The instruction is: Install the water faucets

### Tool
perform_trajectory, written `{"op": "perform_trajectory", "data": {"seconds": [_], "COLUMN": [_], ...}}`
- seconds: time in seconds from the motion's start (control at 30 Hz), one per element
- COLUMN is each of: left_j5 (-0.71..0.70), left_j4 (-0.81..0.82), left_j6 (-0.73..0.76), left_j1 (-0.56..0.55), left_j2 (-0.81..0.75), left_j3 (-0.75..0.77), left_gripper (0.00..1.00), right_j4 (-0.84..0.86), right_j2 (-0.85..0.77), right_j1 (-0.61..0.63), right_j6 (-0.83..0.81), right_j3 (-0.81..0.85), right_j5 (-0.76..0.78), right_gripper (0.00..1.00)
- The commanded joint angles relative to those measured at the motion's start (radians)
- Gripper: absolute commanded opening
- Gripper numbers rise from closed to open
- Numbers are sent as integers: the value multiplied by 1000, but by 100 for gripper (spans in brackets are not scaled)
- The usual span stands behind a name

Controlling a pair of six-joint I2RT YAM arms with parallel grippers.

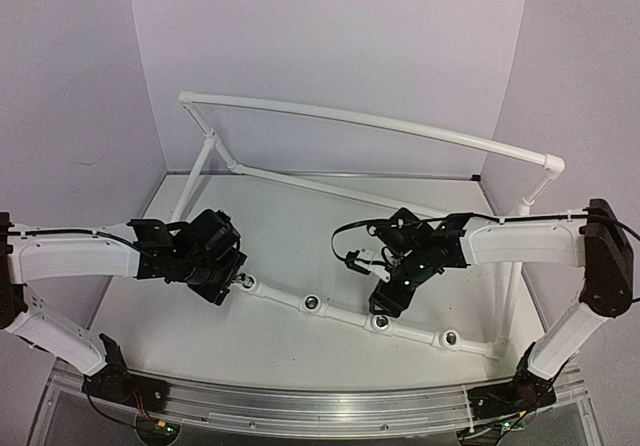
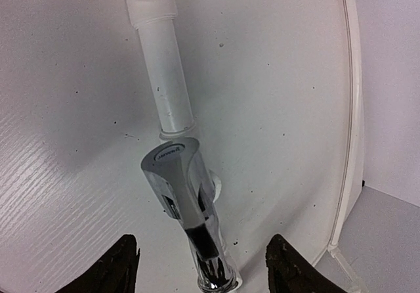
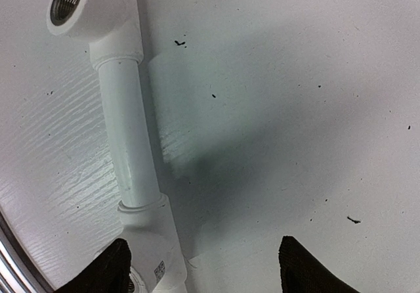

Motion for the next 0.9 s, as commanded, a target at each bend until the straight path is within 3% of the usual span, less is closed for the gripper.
{"op": "perform_trajectory", "data": {"seconds": [0.0,0.3,0.87], "left_j5": [26,102,138], "left_j4": [-18,60,58], "left_j6": [-24,-26,9], "left_j1": [24,63,94], "left_j2": [15,64,124], "left_j3": [52,27,60], "left_gripper": [65,61,42], "right_j4": [2,2,3], "right_j2": [-38,-43,-57], "right_j1": [3,3,3], "right_j6": [1,1,3], "right_j3": [-7,-10,-21], "right_j5": [21,28,31], "right_gripper": [74,73,72]}}
